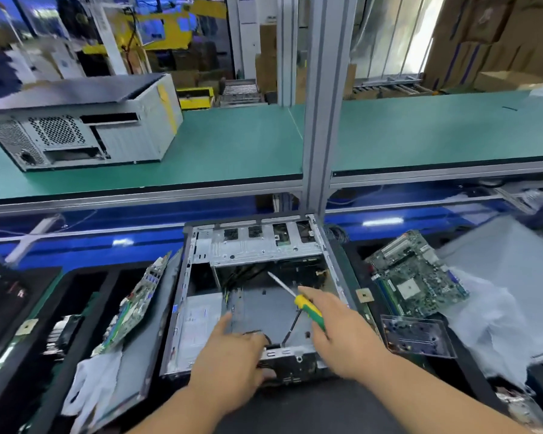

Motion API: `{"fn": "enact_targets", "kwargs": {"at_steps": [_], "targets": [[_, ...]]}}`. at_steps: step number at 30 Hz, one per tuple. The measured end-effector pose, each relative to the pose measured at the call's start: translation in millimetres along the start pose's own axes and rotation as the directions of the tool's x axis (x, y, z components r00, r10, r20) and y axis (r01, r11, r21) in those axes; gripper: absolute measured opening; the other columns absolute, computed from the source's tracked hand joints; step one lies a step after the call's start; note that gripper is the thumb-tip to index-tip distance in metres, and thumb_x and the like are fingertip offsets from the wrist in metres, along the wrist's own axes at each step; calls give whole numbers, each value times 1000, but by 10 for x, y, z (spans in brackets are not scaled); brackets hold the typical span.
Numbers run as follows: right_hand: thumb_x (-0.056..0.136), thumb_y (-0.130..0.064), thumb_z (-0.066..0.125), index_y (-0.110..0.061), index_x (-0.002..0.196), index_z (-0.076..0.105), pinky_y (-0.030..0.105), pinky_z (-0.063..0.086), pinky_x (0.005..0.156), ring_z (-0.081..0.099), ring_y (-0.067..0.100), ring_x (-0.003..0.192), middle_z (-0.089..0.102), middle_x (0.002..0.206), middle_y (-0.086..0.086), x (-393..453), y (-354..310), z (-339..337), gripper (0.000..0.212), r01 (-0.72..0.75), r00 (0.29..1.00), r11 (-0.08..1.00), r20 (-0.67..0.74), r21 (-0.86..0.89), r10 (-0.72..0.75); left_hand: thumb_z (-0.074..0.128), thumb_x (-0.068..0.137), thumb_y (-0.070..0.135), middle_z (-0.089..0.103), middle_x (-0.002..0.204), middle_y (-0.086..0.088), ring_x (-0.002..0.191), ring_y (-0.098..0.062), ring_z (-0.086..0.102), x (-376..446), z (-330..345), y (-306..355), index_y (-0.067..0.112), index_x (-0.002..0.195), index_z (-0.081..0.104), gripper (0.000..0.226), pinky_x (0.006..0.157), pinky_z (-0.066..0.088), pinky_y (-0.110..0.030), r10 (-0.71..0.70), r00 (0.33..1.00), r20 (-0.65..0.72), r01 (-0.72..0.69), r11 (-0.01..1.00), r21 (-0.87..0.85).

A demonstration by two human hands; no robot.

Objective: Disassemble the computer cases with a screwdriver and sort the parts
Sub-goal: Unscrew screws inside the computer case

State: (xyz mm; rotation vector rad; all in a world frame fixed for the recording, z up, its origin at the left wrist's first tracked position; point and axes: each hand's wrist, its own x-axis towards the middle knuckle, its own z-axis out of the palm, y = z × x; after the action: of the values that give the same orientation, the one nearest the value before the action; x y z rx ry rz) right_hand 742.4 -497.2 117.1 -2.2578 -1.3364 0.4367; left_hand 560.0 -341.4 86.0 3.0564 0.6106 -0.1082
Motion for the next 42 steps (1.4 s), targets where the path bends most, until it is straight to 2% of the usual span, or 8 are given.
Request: {"fn": "enact_targets", "kwargs": {"at_steps": [9,14,18,20,23,31,37,42], "targets": [[97,-27,49,-51,150,16,37,50,65,56,13,70,45,117,-12,-203,193,6,66,-50,997,999,-66,-16,48,52,89,73,69,92,6,93,-20,68,-16,-17,263,28,102,49,46,126,-1,-39,16,997,79,-14,1000,-21],[96,-29,50,-58,146,21,31,52,68,61,11,80,49,119,-19,-187,288,-18,64,-58,996,996,-57,68,62,54,86,75,67,91,9,92,-17,67,12,-53,330,32,96,45,45,123,10,-36,1,994,110,10,995,-96],[91,-21,62,-61,123,41,11,42,61,60,-5,85,58,109,-24,12,338,-218,55,-107,985,974,-108,201,131,39,78,90,66,88,16,91,-8,61,167,-190,366,37,97,52,58,96,39,-25,-126,992,24,125,920,-371],[89,-23,69,-54,104,47,14,43,59,60,-2,78,61,97,-18,188,353,-439,41,-129,973,973,-164,190,161,42,80,86,65,90,19,88,1,59,356,-330,360,40,100,54,51,80,48,-25,-227,972,-60,156,816,-556],[87,-25,74,-42,94,55,33,56,60,65,7,68,66,89,-12,476,281,-818,26,-139,960,968,-211,208,183,59,89,65,63,98,19,89,1,60,787,-541,264,41,110,56,32,80,53,-29,-370,913,-170,162,714,-681],[84,-19,77,-35,88,63,24,50,42,69,11,57,69,86,-6,1121,-113,-1380,21,-103,967,986,-220,131,130,68,98,32,67,129,7,110,-17,65,1719,-712,82,28,142,57,45,97,55,-41,-417,895,-160,201,695,-690],[85,-21,76,-33,90,63,33,59,53,72,21,71,68,84,-4,1420,-237,-1361,18,-28,980,998,-193,64,40,65,99,29,75,96,-4,90,-24,67,2072,-573,18,23,107,72,12,78,55,-35,-418,898,-138,263,761,-593],[93,-33,70,-32,104,56,29,43,55,58,16,73,57,86,-8,1730,-294,-1341,18,62,983,995,-170,-82,-76,67,99,34,70,94,-4,89,-25,65,2280,-496,2,17,99,74,18,79,52,-35,-370,916,-154,237,809,-538]]}}
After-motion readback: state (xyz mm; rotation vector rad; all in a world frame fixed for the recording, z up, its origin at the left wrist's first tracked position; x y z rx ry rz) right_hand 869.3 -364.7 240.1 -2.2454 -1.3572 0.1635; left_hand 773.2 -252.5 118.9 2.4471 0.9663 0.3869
